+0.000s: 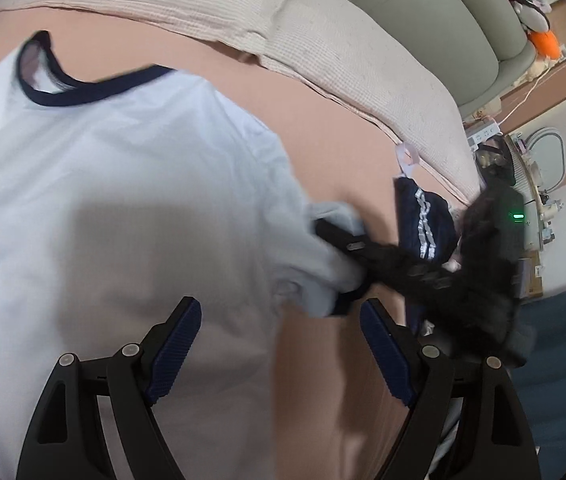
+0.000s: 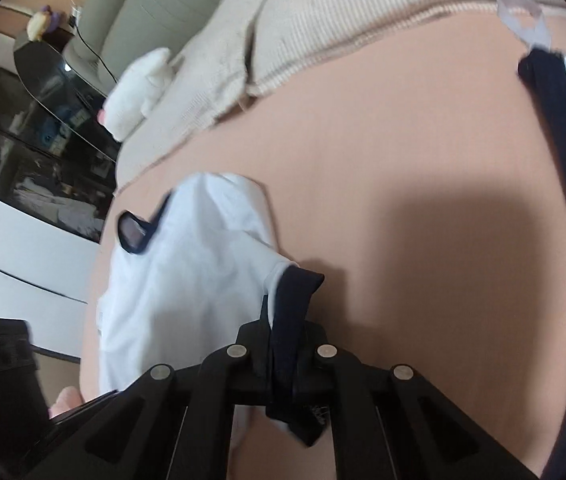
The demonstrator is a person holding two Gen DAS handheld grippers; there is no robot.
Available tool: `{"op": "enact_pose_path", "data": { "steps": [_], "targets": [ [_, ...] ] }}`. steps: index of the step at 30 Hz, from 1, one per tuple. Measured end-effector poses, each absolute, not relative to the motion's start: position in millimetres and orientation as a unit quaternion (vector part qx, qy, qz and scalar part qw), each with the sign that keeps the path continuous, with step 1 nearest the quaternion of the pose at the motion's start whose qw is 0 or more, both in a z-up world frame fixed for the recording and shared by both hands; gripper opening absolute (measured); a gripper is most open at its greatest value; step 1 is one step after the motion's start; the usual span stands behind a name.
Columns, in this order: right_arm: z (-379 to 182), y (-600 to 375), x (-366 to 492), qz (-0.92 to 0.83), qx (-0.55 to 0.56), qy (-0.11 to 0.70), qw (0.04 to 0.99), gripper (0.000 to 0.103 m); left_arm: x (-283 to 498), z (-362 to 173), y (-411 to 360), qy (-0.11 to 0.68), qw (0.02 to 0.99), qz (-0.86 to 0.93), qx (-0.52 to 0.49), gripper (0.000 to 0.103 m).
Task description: Fold clothes
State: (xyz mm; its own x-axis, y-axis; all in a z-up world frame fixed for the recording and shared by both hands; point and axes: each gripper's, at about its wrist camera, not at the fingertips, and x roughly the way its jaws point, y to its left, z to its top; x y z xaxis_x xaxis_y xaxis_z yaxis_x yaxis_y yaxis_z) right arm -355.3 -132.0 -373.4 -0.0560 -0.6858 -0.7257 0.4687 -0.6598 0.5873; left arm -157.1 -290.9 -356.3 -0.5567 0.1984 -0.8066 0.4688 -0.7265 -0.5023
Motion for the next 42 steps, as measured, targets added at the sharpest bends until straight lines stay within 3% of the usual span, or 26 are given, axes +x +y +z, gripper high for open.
{"op": "enact_pose_path", "data": {
  "steps": [4, 9, 14, 19, 24, 35, 42],
  "targets": [
    [-330.6, -144.2, -350.6, -0.739, 0.529, -0.073, 0.412, 0.004, -142.3, -354.9, -317.1, 0.343, 0.106, -0.806, 0.47, 0.082],
    [-285.6, -172.1, -331.0, -0.75, 0.5, -0.02, 0.433, 0.004, -125.1, -359.7, -357.7, 0.396, 0.109, -0.789, 0.457, 0.082],
    [-274.8, -209.1, -287.6, -0.765, 0.467, 0.076, 0.436, 0.004, -125.1, -354.9, -395.3, 0.461, 0.056, -0.761, 0.453, 0.082],
    [-277.5, -231.9, -242.1, -0.802, 0.409, 0.135, 0.414, 0.004, -160.7, -338.9, -420.1, 0.41, 0.023, -0.755, 0.512, 0.084],
    [-293.7, -262.4, -183.8, -0.865, 0.263, 0.265, 0.336, 0.004, -205.7, -346.4, -429.8, 0.391, -0.072, -0.703, 0.589, 0.084],
    [-343.9, -287.9, -141.3, -0.834, 0.14, 0.464, 0.263, 0.004, -248.8, -351.8, -402.9, 0.327, -0.098, -0.66, 0.67, 0.085],
    [-364.4, -294.5, -132.4, -0.813, 0.087, 0.532, 0.22, 0.004, -257.8, -373.1, -360.0, 0.253, -0.113, -0.648, 0.71, 0.084]
  ]
}}
